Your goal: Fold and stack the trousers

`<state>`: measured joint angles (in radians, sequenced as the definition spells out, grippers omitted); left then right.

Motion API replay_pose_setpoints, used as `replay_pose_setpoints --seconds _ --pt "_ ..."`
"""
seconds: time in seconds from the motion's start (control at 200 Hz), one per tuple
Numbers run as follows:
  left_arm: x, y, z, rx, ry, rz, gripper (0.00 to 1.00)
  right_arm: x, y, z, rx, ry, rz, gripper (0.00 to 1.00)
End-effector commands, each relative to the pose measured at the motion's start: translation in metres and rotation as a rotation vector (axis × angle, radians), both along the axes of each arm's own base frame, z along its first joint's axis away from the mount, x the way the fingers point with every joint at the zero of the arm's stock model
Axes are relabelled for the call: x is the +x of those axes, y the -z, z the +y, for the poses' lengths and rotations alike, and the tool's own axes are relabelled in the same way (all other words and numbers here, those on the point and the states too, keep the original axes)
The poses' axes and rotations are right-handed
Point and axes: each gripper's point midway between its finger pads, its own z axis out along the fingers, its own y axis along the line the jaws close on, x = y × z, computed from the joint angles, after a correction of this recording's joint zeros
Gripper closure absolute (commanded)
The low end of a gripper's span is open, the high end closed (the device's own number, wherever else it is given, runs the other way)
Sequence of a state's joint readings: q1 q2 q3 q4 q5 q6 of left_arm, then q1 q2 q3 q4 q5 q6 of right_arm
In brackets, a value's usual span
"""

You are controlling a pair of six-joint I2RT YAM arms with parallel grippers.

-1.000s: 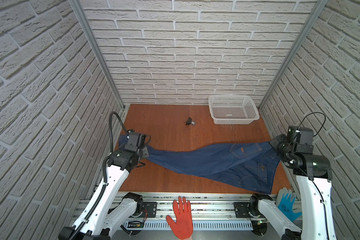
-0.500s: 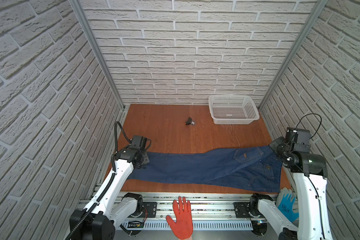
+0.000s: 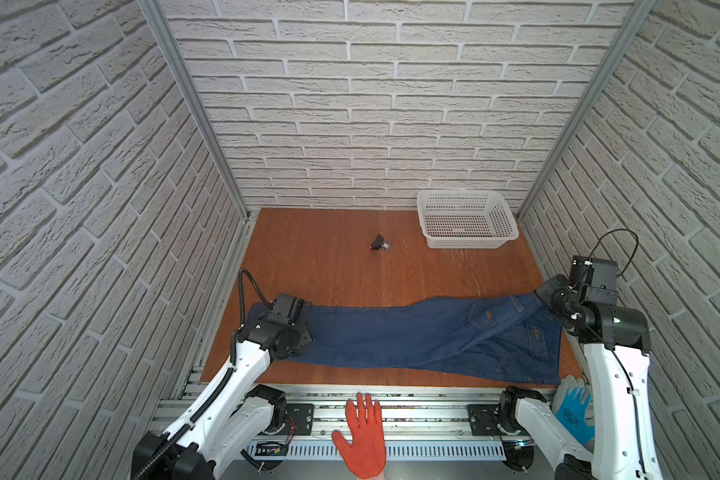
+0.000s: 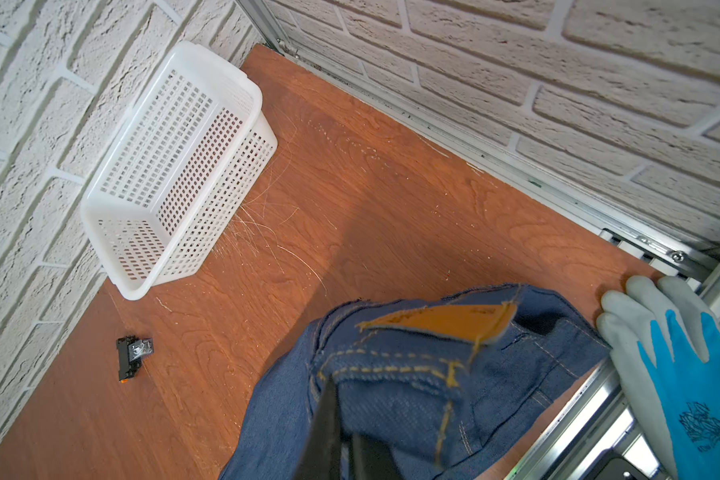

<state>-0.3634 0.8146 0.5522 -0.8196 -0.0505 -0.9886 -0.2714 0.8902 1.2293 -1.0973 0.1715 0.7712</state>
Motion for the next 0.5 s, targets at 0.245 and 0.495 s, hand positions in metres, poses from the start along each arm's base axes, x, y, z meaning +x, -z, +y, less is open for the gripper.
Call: replay_pose_setpoints --seconds 0.245,0.495 --pt "-0.021 0.017 0.009 -0.134 -0.362 -0.124 0.16 0.017 -0.005 0.0 0.02 -0.015 -0.066 0.95" --pt "-0.014 0.031 0.003 -0.161 -0.408 -0.139 0.24 0.015 -0.008 -0.002 0.015 -0.011 -0.07 0.95"
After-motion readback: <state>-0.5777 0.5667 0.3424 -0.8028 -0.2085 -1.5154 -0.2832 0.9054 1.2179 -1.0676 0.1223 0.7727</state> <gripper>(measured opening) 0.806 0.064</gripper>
